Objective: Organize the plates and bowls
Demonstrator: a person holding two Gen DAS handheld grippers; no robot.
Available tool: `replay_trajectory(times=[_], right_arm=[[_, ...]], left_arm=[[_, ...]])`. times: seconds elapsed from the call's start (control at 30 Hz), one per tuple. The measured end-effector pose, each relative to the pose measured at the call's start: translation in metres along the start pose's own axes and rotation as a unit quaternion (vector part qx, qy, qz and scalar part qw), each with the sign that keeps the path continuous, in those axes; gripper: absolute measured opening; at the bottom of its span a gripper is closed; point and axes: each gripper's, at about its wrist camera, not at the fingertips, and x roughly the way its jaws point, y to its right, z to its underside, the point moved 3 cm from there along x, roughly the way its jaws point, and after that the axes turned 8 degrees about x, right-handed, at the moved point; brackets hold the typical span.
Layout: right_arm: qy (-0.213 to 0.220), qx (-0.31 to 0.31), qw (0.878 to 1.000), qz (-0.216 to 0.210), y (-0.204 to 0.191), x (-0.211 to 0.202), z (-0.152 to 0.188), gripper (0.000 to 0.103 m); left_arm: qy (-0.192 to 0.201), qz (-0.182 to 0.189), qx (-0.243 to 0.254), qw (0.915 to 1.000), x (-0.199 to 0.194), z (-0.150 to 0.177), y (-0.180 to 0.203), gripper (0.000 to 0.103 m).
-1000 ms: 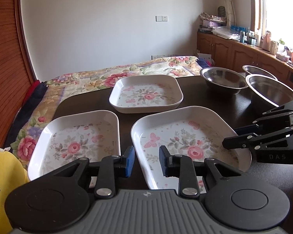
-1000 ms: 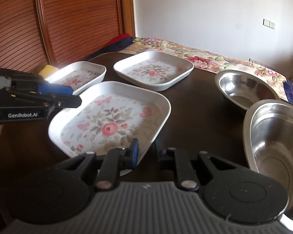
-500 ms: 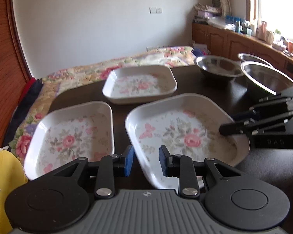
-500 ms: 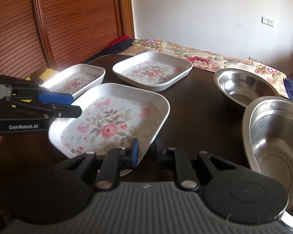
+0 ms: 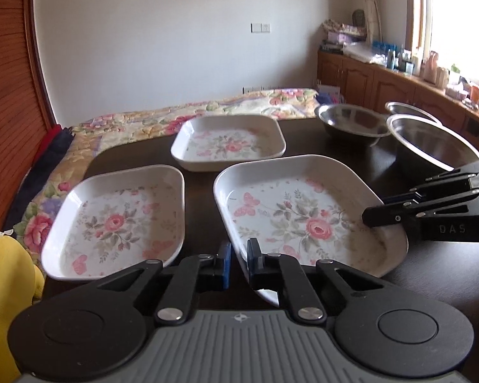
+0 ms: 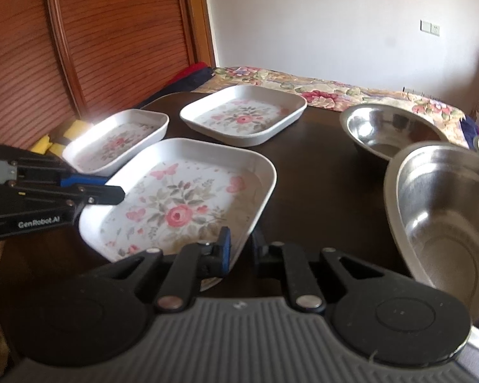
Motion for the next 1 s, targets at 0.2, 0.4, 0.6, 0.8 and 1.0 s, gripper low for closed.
replay_trajectory(times=[0.2, 0.4, 0.6, 0.8, 1.0], right_arm=[[0.020, 0.010, 1.000, -0.006, -0.003, -0.017, 0.000, 0.014], [0.036, 0.007, 0.999, -0.010, -0.010, -0.037, 0.002, 0.013], [0.040, 0.006, 0.999, -0.015, -0.019, -0.050, 0.013, 0.013], [0.039, 0.008, 0.999, -0.017, -0.029, -0.056, 0.029, 0.014], [0.030, 0.010, 0.999, -0.017, -0.035, -0.059, 0.042, 0.014]], left_arm=[[0.012, -0.001, -0.007, 0.9999, -0.018, 0.002, 0.004, 0.038], [0.021, -0.001, -0.014, 0.9997, -0.039, 0.012, 0.009, 0.038], [0.019, 0.001, -0.021, 0.9996, -0.054, 0.028, 0.012, 0.038], [0.014, 0.000, -0.026, 0.9996, -0.061, 0.042, 0.014, 0.037], [0.013, 0.001, -0.025, 0.9996, -0.063, 0.049, 0.016, 0.038]])
